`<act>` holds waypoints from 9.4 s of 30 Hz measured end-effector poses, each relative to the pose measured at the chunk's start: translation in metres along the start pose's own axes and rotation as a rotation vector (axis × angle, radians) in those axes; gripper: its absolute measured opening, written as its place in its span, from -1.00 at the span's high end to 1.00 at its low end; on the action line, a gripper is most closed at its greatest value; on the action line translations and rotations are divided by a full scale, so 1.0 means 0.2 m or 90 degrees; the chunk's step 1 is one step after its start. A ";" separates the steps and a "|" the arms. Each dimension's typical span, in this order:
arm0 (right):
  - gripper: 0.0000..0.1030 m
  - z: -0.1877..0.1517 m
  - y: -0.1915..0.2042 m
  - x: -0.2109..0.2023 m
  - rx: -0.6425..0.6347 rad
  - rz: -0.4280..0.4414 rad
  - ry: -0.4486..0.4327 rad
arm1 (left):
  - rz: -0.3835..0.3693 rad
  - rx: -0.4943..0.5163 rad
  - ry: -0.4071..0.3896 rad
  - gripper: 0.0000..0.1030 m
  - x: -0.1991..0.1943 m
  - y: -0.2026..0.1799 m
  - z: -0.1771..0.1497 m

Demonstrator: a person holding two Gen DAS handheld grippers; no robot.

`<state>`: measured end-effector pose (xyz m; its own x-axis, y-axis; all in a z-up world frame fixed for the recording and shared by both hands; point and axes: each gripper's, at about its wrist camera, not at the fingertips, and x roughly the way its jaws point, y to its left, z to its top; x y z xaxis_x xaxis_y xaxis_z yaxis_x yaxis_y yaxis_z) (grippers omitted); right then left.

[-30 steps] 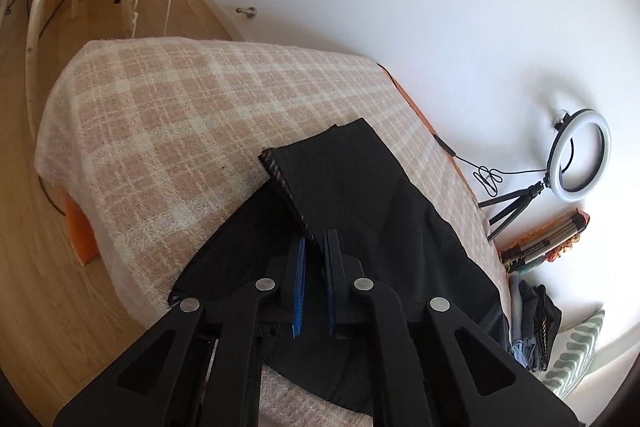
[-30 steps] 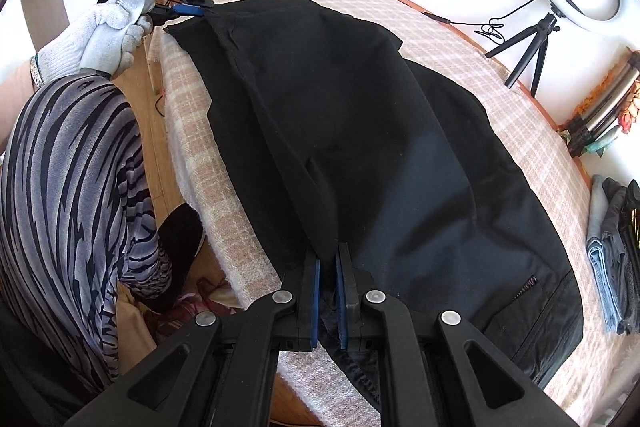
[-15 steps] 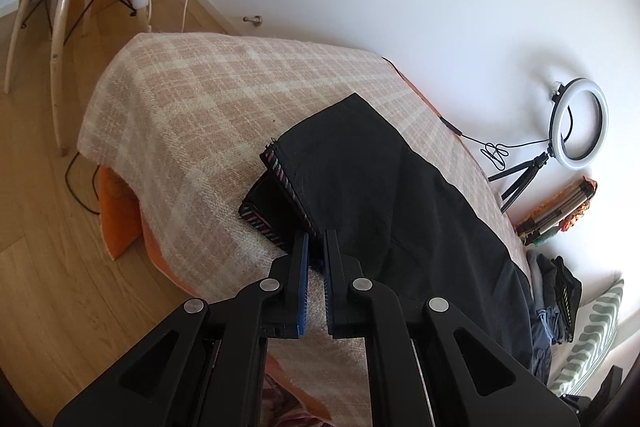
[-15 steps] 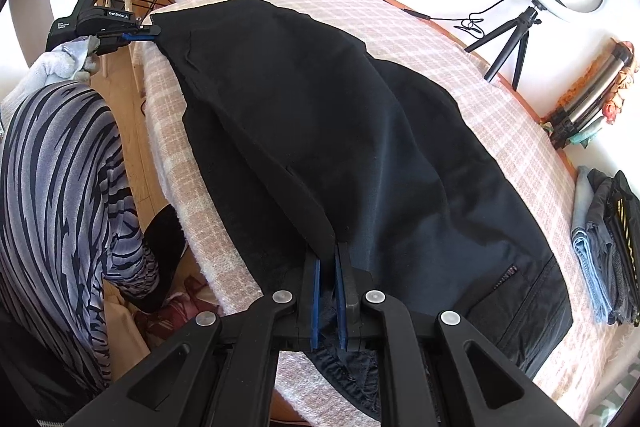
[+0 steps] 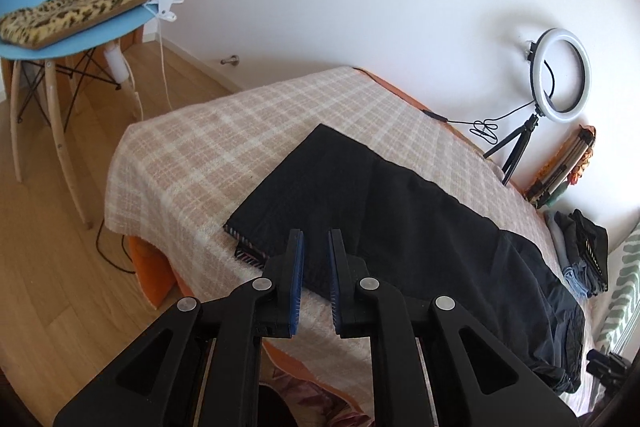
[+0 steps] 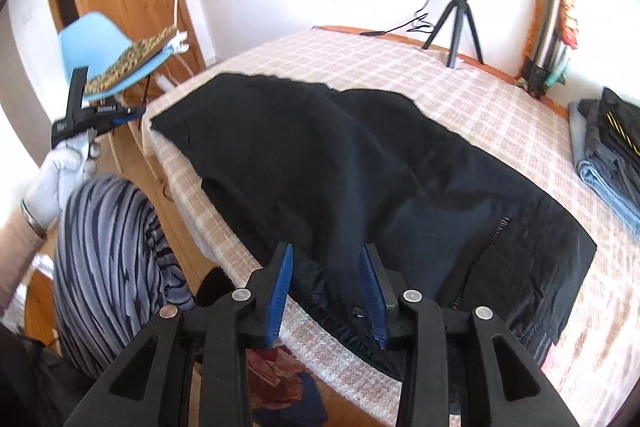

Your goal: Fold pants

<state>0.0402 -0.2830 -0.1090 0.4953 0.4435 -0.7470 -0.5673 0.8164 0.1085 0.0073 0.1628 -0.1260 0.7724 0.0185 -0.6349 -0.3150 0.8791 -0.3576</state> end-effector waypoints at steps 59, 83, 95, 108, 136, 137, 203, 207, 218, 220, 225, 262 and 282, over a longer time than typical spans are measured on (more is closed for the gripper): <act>0.00 0.10 -0.55 -0.21 0.110 -0.274 -0.047 | -0.013 0.025 0.080 0.22 0.23 -0.03 0.00; 0.21 -0.10 -0.40 0.17 0.083 -0.175 0.091 | -0.104 -0.290 0.127 0.06 0.23 0.43 -0.06; 0.21 -0.11 -0.38 0.19 0.080 -0.181 0.088 | -0.082 -0.276 0.101 0.07 0.21 0.42 0.00; 0.21 -0.10 -0.42 0.16 0.092 -0.187 0.075 | -0.120 -0.262 0.129 0.07 0.27 0.33 0.00; -0.39 0.76 0.05 0.41 0.069 0.094 0.029 | -0.192 0.148 0.079 0.90 0.24 -0.38 0.15; -0.40 0.82 0.09 0.47 0.070 0.116 0.035 | -0.201 0.159 0.085 0.90 0.25 -0.40 0.14; 0.99 0.19 -0.93 0.28 0.354 0.055 -0.004 | -0.413 0.409 0.253 0.41 -0.07 -1.57 -0.62; 0.99 0.13 -0.95 0.29 0.364 0.055 0.007 | -0.320 0.366 0.199 0.28 -0.04 -1.34 -0.46; 0.38 0.12 -0.97 0.16 0.354 -0.076 -0.015 | -0.170 0.311 0.198 0.28 0.22 -0.99 -0.38; 0.38 0.15 -0.92 0.09 0.325 -0.100 -0.053 | -0.159 0.311 0.196 0.28 0.24 -0.98 -0.39; 0.38 0.26 -0.76 0.12 0.212 -0.104 -0.057 | -0.149 0.281 0.196 0.28 0.25 -0.90 -0.40; -0.12 0.76 0.03 0.83 0.116 0.038 0.171 | -0.334 0.067 0.213 0.54 0.29 -0.81 -0.36; 0.29 0.82 0.26 1.24 -0.016 -0.140 0.350 | -0.331 0.094 0.194 0.53 0.26 -0.85 -0.36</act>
<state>0.2429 -0.0700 -0.1811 0.1931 0.0025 -0.9812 -0.5086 0.8554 -0.0979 0.0615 -0.0202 -0.1473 0.6055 -0.5473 -0.5778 0.1566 0.7938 -0.5877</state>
